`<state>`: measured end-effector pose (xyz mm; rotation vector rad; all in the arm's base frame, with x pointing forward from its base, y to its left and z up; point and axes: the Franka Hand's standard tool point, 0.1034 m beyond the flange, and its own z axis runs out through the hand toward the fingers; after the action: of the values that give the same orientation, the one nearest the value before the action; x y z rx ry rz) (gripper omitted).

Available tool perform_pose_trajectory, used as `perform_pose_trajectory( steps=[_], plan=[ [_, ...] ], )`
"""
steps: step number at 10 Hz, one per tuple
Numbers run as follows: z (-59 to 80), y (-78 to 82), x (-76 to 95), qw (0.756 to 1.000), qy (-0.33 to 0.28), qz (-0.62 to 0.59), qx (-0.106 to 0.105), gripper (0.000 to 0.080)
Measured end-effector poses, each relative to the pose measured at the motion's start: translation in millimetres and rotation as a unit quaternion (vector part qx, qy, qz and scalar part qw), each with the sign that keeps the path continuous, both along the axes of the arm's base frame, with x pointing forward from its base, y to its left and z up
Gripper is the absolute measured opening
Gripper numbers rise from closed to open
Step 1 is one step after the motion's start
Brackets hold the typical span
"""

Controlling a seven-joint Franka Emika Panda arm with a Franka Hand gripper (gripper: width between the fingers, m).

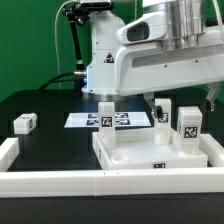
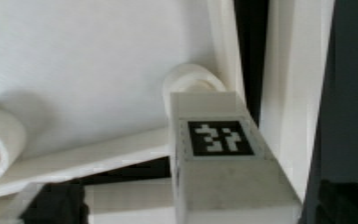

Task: Assemble square table

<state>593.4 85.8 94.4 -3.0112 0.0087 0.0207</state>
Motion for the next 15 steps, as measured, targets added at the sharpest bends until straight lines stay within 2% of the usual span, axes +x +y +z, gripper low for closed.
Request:
perform_pose_trajectory(
  steps=[1, 2, 7, 9, 10, 11, 12, 15],
  plan=[
    [-2.1, -2.0, -9.1, 0.998, 0.059, 0.012, 0.0, 0.0649],
    [-4.2, -2.9, -3.8, 0.996, 0.089, 0.015, -0.004, 0.0649],
    [-8.6, 9.0, 1.3, 0.996, 0.086, -0.015, -0.009, 0.0649],
    [-9.0, 14.7, 1.9, 0.997, 0.081, -0.015, -0.01, 0.0622],
    [-9.1, 13.2, 2.0, 0.996, 0.082, -0.017, -0.01, 0.0452],
    [-9.2, 12.8, 2.0, 0.996, 0.082, -0.017, -0.01, 0.0452],
    [-9.4, 12.7, 1.9, 0.996, 0.082, -0.017, -0.01, 0.029],
    [-9.5, 12.7, 1.8, 0.996, 0.083, -0.028, -0.011, 0.029]
  ],
)
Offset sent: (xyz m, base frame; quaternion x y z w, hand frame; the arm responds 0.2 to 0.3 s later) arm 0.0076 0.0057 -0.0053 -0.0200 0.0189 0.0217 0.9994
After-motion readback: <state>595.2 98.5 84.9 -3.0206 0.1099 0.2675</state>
